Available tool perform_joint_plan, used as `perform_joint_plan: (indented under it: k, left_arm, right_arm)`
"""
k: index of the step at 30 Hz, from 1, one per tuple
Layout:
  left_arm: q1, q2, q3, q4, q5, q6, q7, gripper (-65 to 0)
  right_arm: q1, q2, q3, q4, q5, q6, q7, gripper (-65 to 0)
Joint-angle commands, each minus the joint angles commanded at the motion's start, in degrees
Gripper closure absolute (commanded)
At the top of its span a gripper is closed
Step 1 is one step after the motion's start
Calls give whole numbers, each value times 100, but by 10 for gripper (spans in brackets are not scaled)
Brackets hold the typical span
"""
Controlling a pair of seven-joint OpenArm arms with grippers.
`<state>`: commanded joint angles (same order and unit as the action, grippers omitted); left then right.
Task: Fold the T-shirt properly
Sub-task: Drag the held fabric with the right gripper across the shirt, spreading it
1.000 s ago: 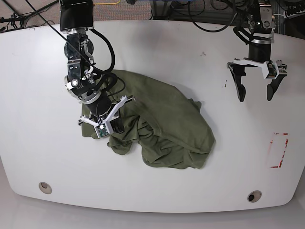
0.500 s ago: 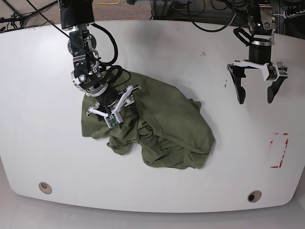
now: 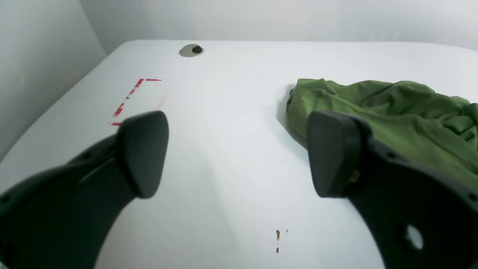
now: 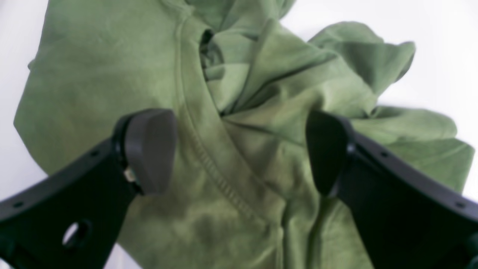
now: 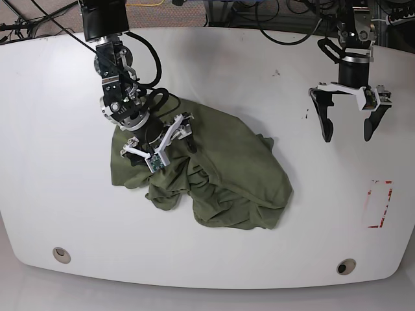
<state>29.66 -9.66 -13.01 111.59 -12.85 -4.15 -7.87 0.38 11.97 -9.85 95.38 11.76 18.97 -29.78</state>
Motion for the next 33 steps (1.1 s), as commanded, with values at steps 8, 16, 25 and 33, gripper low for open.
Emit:
perform_joint_plan:
  k: [8, 16, 25, 33]
  left_arm:
    - [-31, -6, 8, -21, 6, 4, -10, -558]
    - [-44, 2, -2, -48, -33, -23, 10, -561]
    - [-39, 33, -64, -69, -70, -31, 29, -557]
    - [-64, 42, -102, -119, -36, -20, 64, -549]
  right_arm:
    - [-18, -10, -241, 57, 44, -2, -2, -532]
    - [145, -77, -687, 288, -9, 29, -209, -537]
    - [509, -122, -966, 240, -188, 80, -351, -485]
    - [622, -102, -905, -185, -236, 169, -218, -346]
